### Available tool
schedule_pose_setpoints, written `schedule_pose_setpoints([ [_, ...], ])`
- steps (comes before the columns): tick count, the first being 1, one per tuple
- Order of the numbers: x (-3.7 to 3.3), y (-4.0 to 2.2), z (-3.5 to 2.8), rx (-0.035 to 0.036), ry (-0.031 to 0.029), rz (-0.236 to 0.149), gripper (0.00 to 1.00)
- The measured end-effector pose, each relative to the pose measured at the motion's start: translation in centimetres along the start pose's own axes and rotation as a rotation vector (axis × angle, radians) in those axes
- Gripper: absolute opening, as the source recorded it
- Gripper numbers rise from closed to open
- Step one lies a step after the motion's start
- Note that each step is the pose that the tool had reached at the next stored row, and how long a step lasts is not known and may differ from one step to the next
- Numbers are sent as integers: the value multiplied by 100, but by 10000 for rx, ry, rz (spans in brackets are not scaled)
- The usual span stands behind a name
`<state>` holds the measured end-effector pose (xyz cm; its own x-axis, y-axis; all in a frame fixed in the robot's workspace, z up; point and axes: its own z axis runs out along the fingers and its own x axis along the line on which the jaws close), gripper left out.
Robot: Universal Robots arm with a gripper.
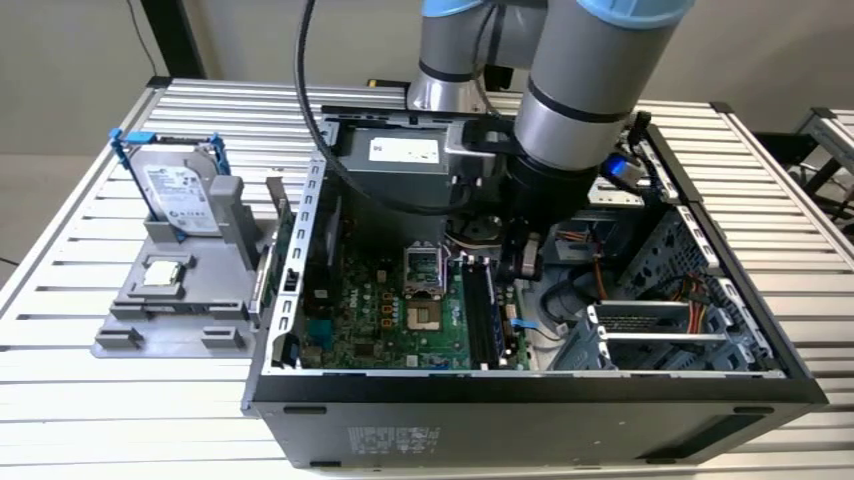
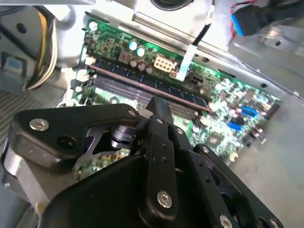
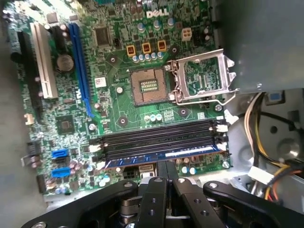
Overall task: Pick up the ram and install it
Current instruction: 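Press down the ram until it locks into place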
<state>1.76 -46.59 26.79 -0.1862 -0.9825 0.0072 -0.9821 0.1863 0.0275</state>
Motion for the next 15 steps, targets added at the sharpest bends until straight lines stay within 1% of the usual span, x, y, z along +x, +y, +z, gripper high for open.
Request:
schedule_pose_setpoints([
  [7,2,9,-318,0,-1,0,0],
  [10,3,12,-445,0,-2,0,0],
  [15,3,12,-455,0,-2,0,0],
])
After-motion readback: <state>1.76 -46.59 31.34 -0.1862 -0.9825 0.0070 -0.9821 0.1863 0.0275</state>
